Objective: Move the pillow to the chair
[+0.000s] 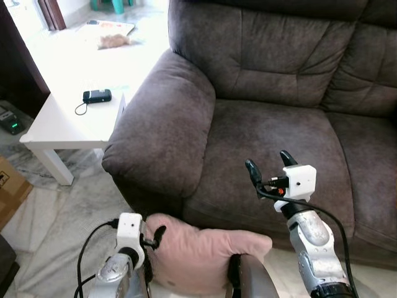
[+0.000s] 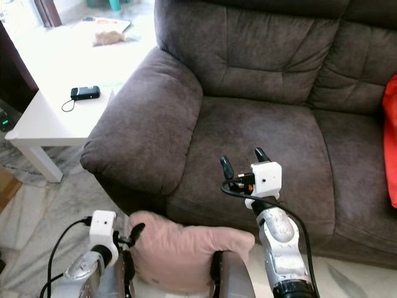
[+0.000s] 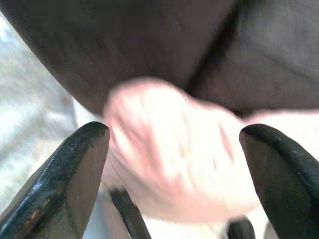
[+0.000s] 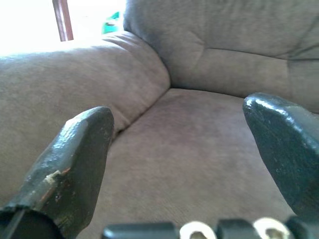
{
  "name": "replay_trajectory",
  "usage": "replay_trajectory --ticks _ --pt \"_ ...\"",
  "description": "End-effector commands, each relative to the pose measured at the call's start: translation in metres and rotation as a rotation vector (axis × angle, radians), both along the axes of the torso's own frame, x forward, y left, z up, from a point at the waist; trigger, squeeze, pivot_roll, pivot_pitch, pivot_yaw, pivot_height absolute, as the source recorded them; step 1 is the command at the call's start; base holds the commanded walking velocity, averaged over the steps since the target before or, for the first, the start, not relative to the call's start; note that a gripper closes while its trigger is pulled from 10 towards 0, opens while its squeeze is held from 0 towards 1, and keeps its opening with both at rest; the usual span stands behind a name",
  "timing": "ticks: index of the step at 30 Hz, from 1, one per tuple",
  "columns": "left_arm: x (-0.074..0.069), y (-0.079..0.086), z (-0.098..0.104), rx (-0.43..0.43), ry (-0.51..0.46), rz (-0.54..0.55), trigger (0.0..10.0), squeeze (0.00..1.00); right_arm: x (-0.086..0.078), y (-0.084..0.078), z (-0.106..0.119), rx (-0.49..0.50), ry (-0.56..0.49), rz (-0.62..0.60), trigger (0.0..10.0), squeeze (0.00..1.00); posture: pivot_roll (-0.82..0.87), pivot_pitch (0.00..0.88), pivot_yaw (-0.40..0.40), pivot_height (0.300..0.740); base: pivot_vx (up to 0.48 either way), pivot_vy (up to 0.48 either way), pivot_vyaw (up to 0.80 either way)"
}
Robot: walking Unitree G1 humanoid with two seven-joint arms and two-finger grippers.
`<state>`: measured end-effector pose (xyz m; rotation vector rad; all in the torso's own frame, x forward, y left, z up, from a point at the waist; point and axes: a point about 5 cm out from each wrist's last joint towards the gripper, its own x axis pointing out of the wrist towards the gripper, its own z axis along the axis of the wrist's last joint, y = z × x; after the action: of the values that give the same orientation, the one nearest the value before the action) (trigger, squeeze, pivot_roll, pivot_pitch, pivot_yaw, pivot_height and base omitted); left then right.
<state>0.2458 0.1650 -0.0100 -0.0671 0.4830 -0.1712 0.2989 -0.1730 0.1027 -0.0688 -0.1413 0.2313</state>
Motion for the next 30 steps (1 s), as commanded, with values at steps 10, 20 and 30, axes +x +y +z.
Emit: replay_trajectory --ticks 10,20,30 --pt "0.011 0.013 -0.008 -0.011 0.071 0.074 10.0 1.0 -0.001 -0.004 0.0 -0.008 0.004 -0.008 10.0 0.0 -0.02 0.114 -0.056 0.564 0.0 0.0 0.0" --pt "0.015 0.017 -0.013 -0.014 0.109 0.113 10.0 1.0 -0.002 -0.004 0.002 -0.009 0.003 -0.003 10.0 0.0 -0.03 0.136 -0.066 0.564 0.0 0.0 0.0" --pt "0.026 0.015 -0.008 -0.026 0.081 0.153 10.0 0.42 -0.001 -0.004 0.006 -0.009 -0.002 0.003 10.0 0.0 -0.05 0.167 -0.085 0.564 0.0 0.0 0.0"
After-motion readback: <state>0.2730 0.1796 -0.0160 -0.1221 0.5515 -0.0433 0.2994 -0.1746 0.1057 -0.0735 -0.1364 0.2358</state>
